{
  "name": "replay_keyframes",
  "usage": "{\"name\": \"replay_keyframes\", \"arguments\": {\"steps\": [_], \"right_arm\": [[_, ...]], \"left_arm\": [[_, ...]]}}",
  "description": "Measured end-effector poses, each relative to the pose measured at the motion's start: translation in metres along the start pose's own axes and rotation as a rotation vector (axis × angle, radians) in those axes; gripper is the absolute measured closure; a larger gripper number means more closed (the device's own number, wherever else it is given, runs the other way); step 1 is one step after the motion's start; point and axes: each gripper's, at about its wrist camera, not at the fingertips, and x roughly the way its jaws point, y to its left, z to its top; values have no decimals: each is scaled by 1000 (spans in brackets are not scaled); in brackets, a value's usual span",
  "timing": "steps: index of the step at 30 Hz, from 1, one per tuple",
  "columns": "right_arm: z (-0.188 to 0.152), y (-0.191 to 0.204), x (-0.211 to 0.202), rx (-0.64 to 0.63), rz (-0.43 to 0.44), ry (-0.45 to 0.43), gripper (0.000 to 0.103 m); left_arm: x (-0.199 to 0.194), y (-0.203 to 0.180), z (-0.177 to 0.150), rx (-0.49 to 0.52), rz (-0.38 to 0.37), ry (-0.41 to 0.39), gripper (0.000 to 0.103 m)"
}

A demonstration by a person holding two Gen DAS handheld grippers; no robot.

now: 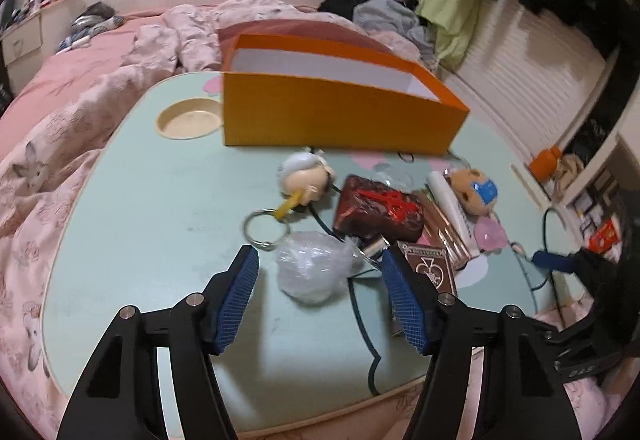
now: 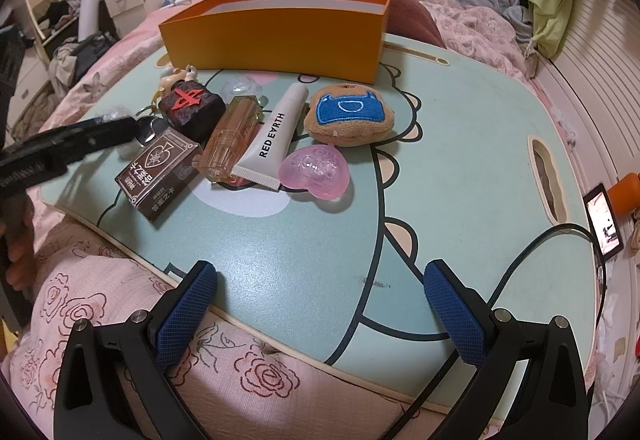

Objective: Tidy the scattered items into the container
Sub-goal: 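Grasp the clear plastic bag with the left gripper while the right gripper grasps the bear keychain, then carry the bag into the orange box with the left gripper while the right gripper drops the bear in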

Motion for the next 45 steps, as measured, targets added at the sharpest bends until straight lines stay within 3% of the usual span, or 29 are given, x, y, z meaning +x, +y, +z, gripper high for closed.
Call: {"name": "replay_keyframes", "arguments": {"steps": [2, 8, 9, 11, 13, 17, 21, 27, 29, 39, 45], "right_arm": [[0, 0, 0, 0, 0, 0, 0], [4, -1, 0, 1, 20, 6, 0], [6, -2, -2, 8, 34, 0, 1], [13, -6, -8, 16, 39, -36, 18], [24, -8, -17, 14, 12, -90, 22], [57, -15, -22, 31, -15, -183, 22], [82, -16, -2, 20, -50, -182, 24], [89, -23, 39, 79, -1, -57, 52], [87, -24, 38, 88, -19, -66, 74], [77, -22, -23, 122, 81, -217, 74], [88, -9, -38, 72, 54, -264, 74]], "left_arm": [[4, -1, -1, 3, 15, 16, 71], [-50, 3, -11, -64, -82, -115, 70], [-61, 1, -12, -49, -78, -138, 70], [-81, -6, -16, 4, -24, -195, 70], [-96, -11, -18, 32, 8, -245, 70], [-109, -12, -15, 16, -46, -275, 70], [-111, -15, -15, 30, -42, -280, 70], [-108, -14, -17, 10, -65, -265, 70], [-107, -15, -17, 13, -68, -265, 70], [-102, -19, -15, 8, -74, -259, 70], [-89, -16, 11, 13, -60, -248, 70]]}}
